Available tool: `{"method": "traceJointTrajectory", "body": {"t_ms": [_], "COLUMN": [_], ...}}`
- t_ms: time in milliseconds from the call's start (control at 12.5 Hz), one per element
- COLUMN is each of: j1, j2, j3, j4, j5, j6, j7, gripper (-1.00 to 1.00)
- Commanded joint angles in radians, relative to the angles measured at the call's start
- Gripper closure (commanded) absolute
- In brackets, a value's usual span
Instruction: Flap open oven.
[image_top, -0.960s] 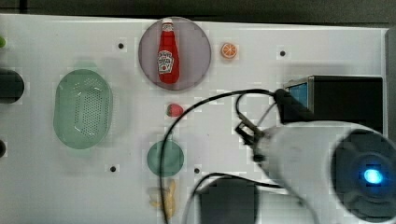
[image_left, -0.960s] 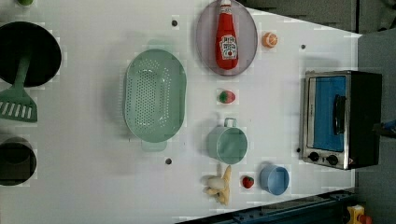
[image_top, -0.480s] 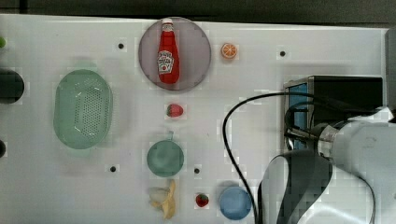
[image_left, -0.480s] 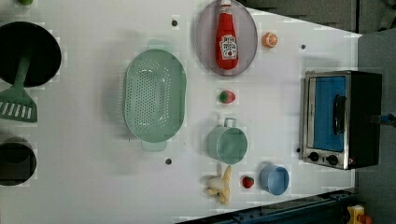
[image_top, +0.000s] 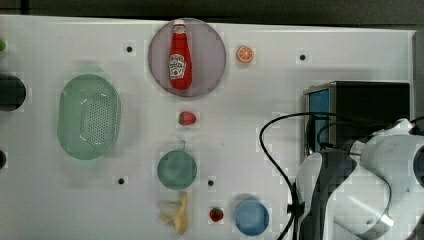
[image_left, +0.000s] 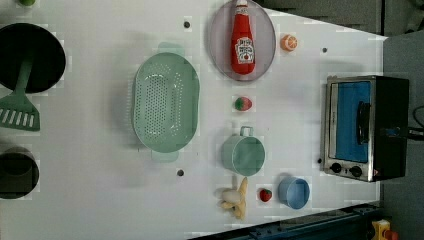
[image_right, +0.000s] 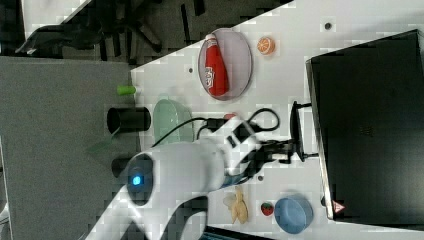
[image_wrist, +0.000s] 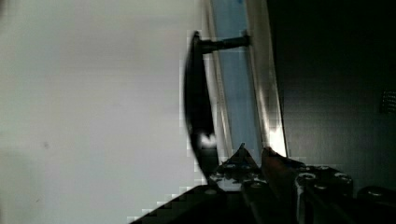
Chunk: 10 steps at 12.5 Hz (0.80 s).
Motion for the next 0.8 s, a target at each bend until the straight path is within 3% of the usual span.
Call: {"method": "traceJointTrajectory", "body": {"t_ms": [80,640,800], "j1": [0.006,0.016,0.031], "j2": [0.027,0.120,0.121], "j3": [0.022,0.033,0.042], "j4": [-0.031,-0.066,-0.072], "j5": [0.003,0.003,-0.036], "j6": [0.102,0.230,0.235], "j7": [-0.060,-0.057,-0.042], "gripper": [0.65,0.65,0.65]}}
